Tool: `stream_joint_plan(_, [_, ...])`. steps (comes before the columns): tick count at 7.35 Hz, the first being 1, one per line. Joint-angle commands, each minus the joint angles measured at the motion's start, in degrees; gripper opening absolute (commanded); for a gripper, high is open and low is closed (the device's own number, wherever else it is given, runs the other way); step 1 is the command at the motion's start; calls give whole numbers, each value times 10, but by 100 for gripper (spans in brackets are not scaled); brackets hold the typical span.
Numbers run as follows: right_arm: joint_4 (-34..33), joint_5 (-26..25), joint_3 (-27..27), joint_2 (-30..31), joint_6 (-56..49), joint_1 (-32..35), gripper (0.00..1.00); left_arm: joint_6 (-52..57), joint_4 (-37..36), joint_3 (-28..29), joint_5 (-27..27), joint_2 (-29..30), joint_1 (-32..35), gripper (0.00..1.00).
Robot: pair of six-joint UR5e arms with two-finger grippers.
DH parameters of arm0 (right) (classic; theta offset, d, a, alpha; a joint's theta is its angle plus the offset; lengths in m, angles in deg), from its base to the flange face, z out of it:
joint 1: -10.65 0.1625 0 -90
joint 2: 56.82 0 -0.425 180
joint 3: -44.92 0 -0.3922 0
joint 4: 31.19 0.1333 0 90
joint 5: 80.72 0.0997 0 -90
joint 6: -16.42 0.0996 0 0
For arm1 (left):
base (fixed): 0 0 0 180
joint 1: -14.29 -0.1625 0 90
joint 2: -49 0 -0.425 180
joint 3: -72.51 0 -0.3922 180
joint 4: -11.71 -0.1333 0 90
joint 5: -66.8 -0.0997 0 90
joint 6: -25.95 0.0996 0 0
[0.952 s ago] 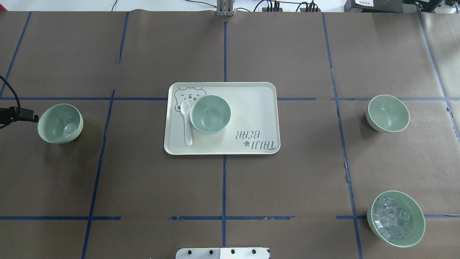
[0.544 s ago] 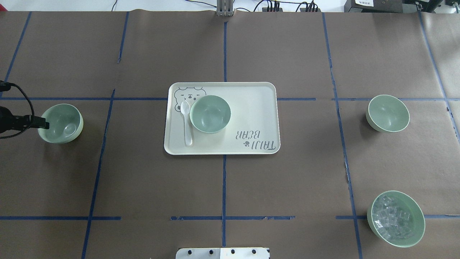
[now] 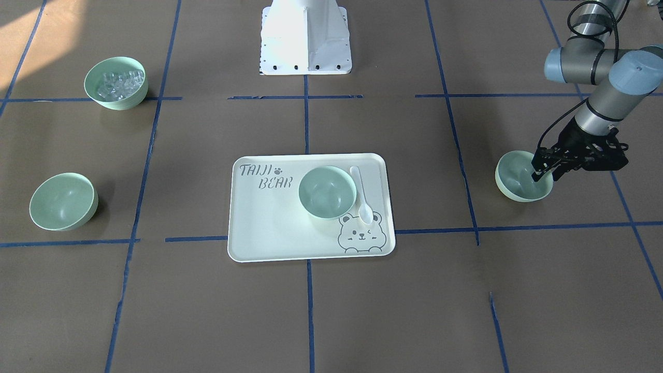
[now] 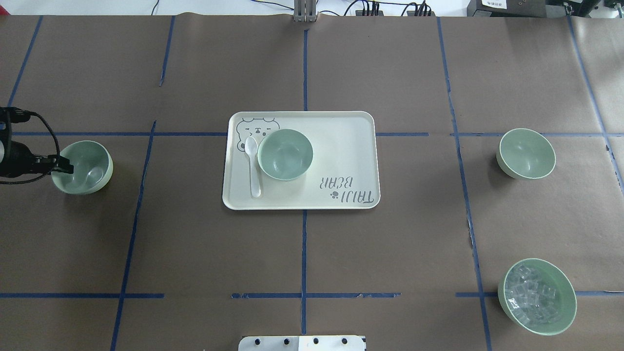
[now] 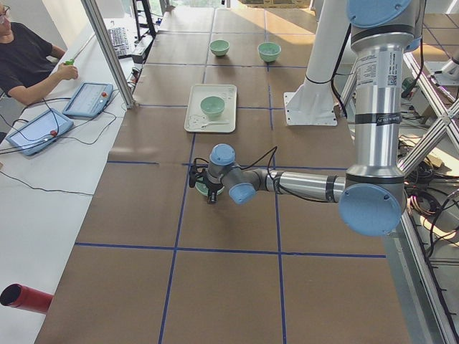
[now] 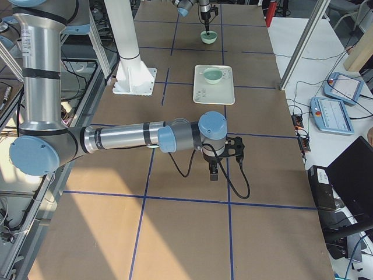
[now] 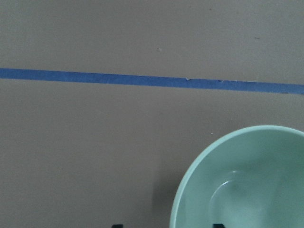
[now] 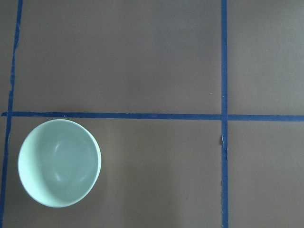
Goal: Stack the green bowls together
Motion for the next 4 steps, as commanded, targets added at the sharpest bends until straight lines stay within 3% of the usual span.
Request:
stream_joint_plan(1, [58, -10, 7, 5, 92, -51, 100, 0, 0, 0, 1, 4, 0, 1])
stream_joint_plan(3, [124, -45, 4, 16, 172, -102, 100, 2, -3, -24, 11, -3, 5, 0])
stream_joint_plan(4, [142, -62, 3, 17, 201, -127, 100, 2, -9, -42, 58, -10, 9, 0])
